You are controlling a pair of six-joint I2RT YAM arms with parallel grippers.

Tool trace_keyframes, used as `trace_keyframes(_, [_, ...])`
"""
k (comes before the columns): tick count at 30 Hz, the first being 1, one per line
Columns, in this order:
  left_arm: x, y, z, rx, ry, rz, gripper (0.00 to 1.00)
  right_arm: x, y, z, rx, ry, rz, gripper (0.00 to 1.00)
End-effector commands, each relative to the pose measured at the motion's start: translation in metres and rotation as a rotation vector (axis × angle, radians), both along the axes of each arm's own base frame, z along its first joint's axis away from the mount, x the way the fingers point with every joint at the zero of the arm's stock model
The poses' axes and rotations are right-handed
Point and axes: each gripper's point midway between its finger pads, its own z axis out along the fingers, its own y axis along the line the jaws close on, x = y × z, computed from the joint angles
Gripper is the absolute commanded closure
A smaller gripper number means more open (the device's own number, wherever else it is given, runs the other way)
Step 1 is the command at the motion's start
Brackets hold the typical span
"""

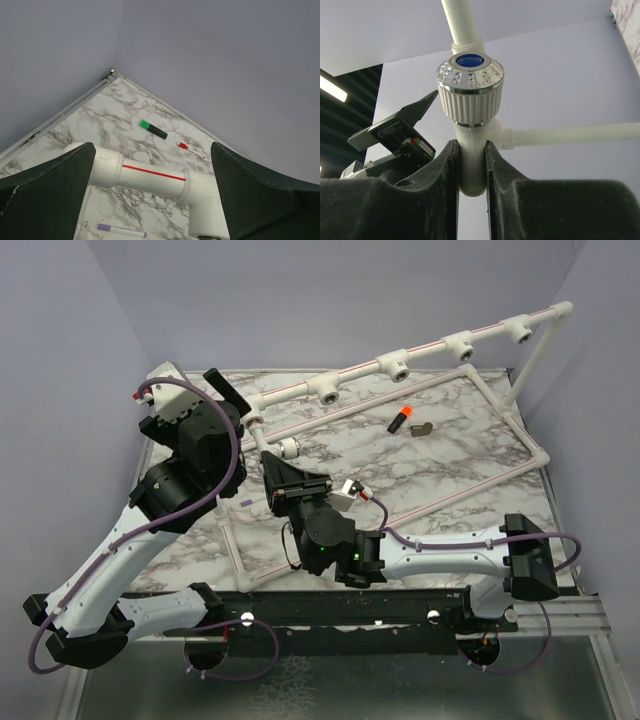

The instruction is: Install the water faucets

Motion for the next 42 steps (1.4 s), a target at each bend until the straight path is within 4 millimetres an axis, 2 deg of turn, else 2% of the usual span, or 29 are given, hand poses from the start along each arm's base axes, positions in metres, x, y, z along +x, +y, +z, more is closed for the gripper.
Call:
trace_keyframes(1, [-0.013, 0.015, 0.004, 0.002, -0.014, 0.044, 0.01, -0.008, 0.029, -0.034, -0.115, 0.01, 0.09, 0.99])
trace_keyframes(4, [-0.015, 0.017, 0.003, 0.003, -0.015, 0.049, 0.01, -0.008, 0.029, -0.034, -0.123, 0.004, 0.086, 0.99])
trace_keyframes(7, [-0.015, 0.016, 0.0, 0.01, -0.012, 0.046, 0.01, -0.008, 0.03, -0.035, -0.128, 0.003, 0.083, 0.84])
trace_keyframes(10, [-0.016, 0.017, 0.0, 0.015, -0.013, 0.048, 0.01, -0.007, 0.029, -0.035, -0.132, -0.001, 0.077, 0.8])
trace_keyframes(16, [-0.016, 0.015, 0.0, 0.025, -0.011, 0.047, 0.01, -0.007, 0.029, -0.034, -0.134, -0.014, 0.069, 0.64])
trace_keyframes(25, [-0.016, 0.014, -0.002, 0.032, -0.009, 0.046, 0.01, -0.007, 0.026, -0.032, -0.135, -0.036, 0.063, 0.54])
trace_keyframes(35, [-0.015, 0.015, 0.002, 0.049, -0.009, 0.057, 0.01, -0.018, 0.009, -0.006, -0.191, -0.197, 0.101, 0.34])
trace_keyframes(42, [-0.014, 0.013, 0.01, 0.074, -0.013, 0.048, 0.01, -0.031, -0.014, 0.018, -0.3, -0.34, 0.136, 0.27])
